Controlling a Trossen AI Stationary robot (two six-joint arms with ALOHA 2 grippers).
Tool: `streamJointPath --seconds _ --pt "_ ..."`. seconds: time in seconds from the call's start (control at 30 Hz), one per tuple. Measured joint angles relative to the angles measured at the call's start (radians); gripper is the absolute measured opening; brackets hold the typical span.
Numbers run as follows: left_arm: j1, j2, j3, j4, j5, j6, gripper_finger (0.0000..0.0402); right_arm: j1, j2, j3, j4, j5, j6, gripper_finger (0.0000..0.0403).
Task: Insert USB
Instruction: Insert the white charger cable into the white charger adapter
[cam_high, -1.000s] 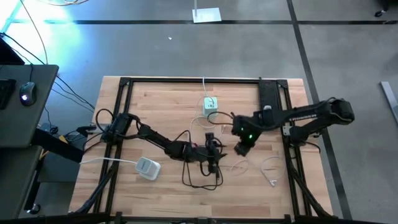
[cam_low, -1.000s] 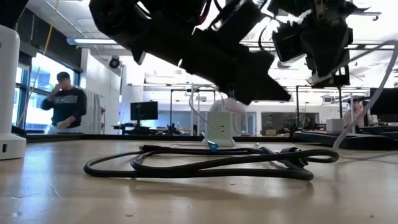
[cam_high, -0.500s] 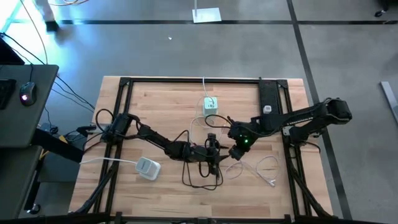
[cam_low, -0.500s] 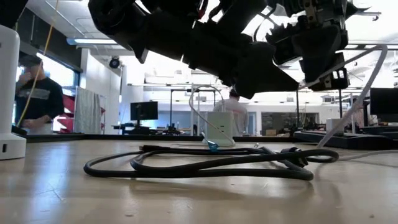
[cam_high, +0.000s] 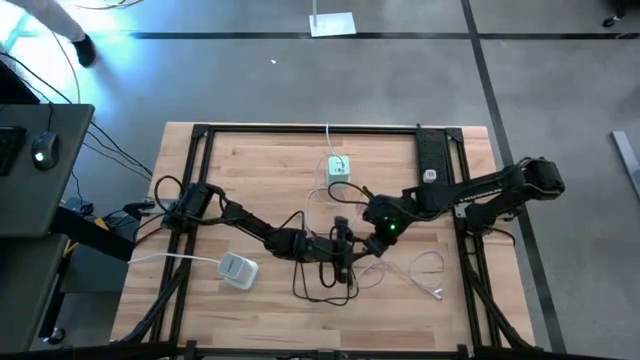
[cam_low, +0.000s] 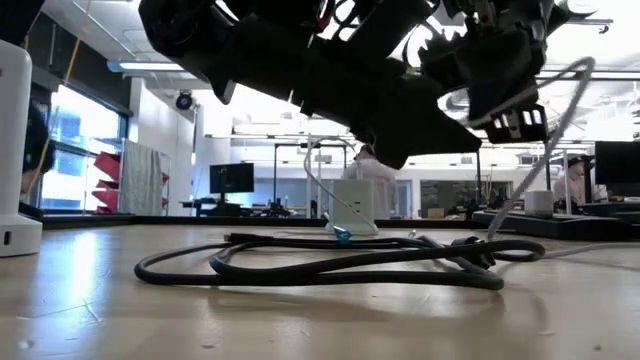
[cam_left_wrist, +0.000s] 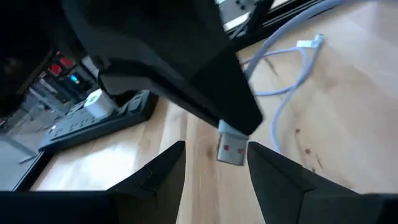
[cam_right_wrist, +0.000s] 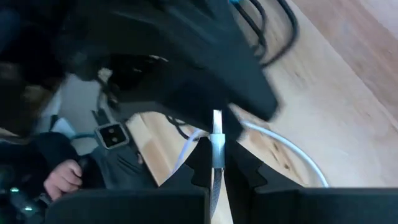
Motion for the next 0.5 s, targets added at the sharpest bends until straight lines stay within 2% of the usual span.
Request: streamJointPath --seconds 0.5 --pt "-0.013 0.001 0.000 0.018 0.001 0.033 0.0052 0.000 0.000 0.000 -0.013 0.001 -0.005 0.0000"
